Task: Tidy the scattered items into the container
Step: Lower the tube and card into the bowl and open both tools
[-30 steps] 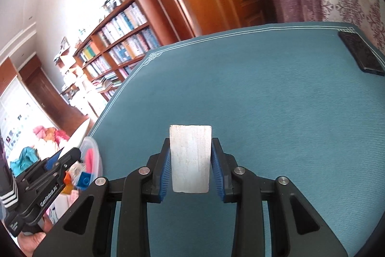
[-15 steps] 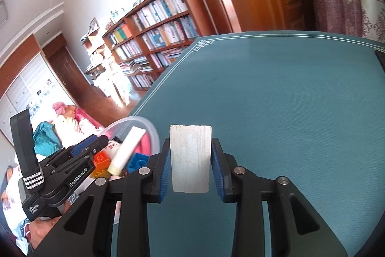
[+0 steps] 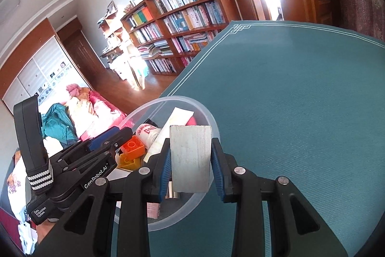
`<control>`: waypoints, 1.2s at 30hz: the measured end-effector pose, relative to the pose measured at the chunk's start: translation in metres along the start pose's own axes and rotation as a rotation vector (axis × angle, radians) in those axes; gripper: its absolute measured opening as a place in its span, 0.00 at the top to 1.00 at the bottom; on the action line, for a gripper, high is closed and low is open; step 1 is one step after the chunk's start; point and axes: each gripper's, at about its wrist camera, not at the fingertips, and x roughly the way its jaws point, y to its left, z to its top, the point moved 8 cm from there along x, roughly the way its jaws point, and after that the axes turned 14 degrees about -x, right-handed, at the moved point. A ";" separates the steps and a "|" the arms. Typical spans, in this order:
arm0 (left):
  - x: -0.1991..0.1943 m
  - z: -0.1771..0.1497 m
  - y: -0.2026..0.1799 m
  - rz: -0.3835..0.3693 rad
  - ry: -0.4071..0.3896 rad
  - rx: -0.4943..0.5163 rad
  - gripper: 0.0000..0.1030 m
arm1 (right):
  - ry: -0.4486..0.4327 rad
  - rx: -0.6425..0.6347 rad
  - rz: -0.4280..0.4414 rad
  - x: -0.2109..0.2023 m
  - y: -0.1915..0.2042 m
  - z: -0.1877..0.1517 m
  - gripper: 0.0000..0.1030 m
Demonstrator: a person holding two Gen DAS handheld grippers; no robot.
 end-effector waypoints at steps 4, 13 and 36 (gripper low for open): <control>-0.002 0.002 0.010 -0.007 0.003 -0.010 0.72 | 0.019 -0.035 0.015 0.010 0.017 -0.003 0.67; -0.009 0.005 0.032 0.016 -0.020 -0.036 0.37 | 0.029 -0.142 -0.013 0.024 0.043 -0.001 0.67; -0.020 -0.005 0.044 0.106 -0.034 -0.013 0.17 | 0.010 -0.072 -0.010 0.010 0.028 -0.004 0.46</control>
